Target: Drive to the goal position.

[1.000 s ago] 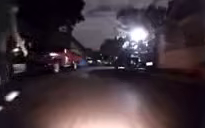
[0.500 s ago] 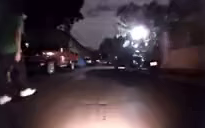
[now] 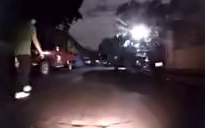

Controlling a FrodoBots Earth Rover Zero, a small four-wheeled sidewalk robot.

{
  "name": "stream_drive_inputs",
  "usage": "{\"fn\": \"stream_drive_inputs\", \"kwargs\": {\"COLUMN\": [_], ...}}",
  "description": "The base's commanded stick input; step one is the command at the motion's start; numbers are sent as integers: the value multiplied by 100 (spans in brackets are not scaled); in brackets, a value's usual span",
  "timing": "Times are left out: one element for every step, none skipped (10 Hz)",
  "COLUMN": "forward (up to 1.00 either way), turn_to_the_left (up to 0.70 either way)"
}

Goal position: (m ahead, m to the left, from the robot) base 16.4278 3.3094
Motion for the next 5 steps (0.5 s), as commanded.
{"fn": "stream_drive_inputs", "kwargs": {"forward": [100, 100, 100, 100, 100], "turn_to_the_left": [0, 0, 0, 0, 0]}}
